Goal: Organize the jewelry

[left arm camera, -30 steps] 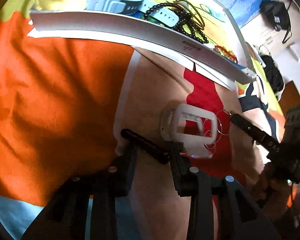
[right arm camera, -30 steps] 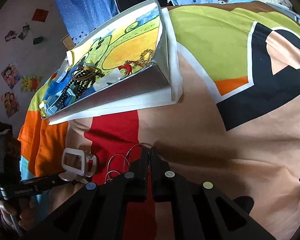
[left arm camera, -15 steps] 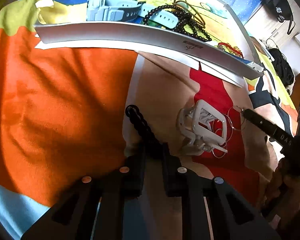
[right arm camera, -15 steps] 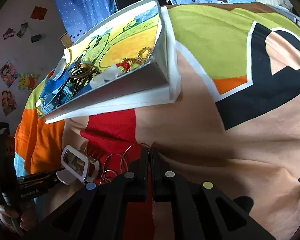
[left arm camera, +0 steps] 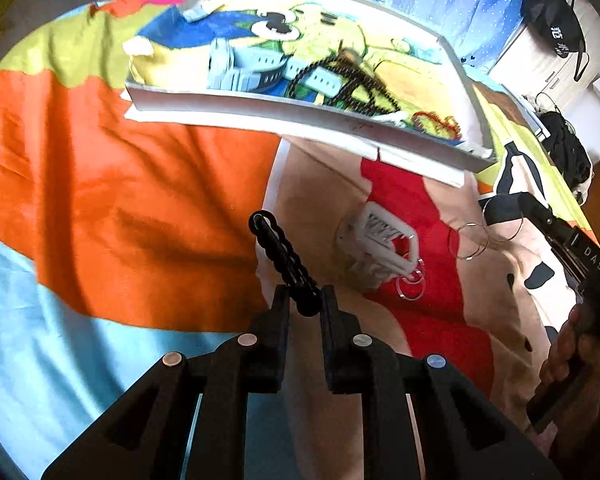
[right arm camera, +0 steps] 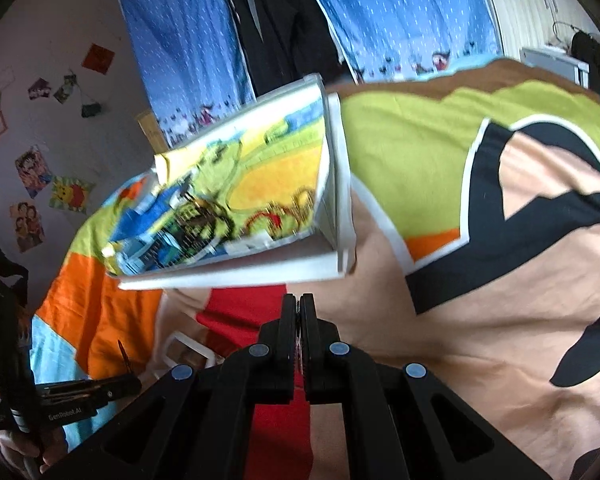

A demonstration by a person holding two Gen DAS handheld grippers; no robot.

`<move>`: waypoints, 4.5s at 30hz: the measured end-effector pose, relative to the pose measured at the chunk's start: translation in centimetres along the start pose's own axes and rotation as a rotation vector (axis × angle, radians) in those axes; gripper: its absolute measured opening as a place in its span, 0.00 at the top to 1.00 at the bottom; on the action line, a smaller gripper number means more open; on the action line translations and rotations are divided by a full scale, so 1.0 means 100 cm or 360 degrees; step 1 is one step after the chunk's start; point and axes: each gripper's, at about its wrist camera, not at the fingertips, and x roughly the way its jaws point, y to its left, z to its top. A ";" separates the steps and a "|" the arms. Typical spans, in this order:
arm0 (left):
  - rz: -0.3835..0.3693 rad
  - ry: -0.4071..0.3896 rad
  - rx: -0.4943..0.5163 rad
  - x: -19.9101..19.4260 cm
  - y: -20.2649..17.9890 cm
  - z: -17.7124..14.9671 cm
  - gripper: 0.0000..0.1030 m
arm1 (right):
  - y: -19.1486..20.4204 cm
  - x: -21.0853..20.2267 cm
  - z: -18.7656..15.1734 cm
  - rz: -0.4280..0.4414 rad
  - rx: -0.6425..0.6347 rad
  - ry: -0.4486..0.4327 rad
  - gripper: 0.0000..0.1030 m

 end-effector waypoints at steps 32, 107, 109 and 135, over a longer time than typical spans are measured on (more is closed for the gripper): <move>0.0014 -0.0086 0.0181 0.050 -0.038 0.151 0.87 | 0.007 0.073 0.075 0.0236 -0.0052 -0.0262 0.97; 0.0536 -0.0666 0.0036 -0.163 -0.030 -0.125 0.02 | 0.093 -0.135 -0.097 -0.0282 -0.0448 -0.0117 0.00; 0.0543 -0.0651 0.0044 -0.158 -0.027 -0.119 0.02 | 0.092 -0.129 -0.097 -0.0289 -0.0453 -0.0073 0.00; 0.0076 -0.0255 0.0147 -0.030 -0.008 -0.010 0.02 | -0.001 -0.025 -0.036 -0.0102 -0.0081 0.0298 0.00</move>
